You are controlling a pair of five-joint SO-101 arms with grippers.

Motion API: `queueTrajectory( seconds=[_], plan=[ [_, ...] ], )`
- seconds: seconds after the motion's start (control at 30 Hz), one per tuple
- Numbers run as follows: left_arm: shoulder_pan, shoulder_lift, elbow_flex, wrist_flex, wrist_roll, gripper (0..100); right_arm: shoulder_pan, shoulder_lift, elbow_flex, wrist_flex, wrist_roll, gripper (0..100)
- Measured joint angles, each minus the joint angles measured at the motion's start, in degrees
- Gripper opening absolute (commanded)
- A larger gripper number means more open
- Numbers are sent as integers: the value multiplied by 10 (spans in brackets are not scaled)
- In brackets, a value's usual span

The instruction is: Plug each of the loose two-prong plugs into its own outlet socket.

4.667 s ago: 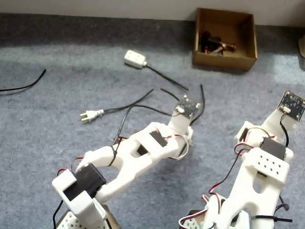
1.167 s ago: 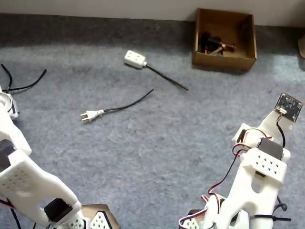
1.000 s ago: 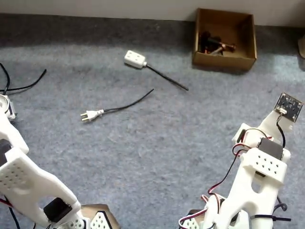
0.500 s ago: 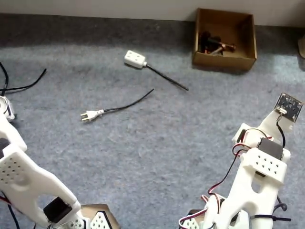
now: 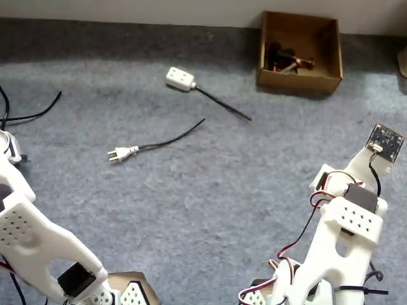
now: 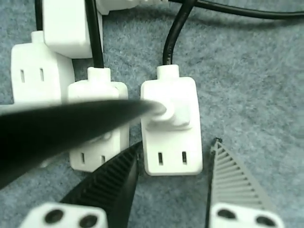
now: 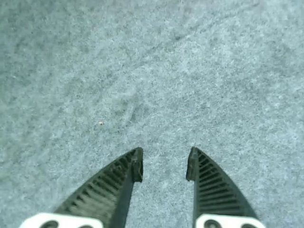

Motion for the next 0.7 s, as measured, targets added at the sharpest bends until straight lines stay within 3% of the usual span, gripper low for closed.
queueTrajectory(
  seconds=[0.7],
  plan=[
    [-25, -85, 1, 178, 0, 215, 0, 0, 0, 0, 0, 153]
  ],
)
